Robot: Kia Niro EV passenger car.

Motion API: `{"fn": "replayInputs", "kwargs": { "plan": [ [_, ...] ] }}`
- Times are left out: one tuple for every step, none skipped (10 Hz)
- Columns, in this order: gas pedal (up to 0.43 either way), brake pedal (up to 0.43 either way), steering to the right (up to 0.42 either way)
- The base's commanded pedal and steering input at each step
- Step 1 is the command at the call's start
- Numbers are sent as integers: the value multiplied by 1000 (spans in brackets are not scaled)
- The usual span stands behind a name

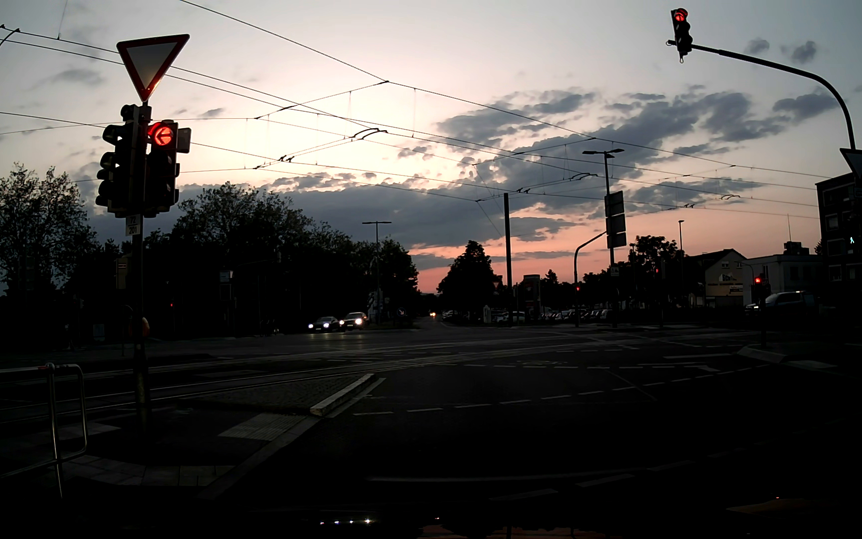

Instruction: Follow the waypoints while adhering to traffic rules and regulations

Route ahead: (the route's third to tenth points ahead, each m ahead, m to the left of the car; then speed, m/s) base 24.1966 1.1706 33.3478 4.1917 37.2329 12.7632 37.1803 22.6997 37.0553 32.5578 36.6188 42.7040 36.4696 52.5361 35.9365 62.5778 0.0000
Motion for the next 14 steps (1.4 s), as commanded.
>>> {"fn": "replayInputs", "kwargs": {
  "plan": [
    [0,244,26],
    [0,244,27],
    [0,244,26],
    [0,244,27],
    [0,244,27],
    [0,244,26],
    [0,244,27],
    [0,244,27],
    [0,244,27],
    [0,244,27],
    [0,244,26],
    [0,244,26],
    [0,244,27],
    [0,244,27]
  ]
}}
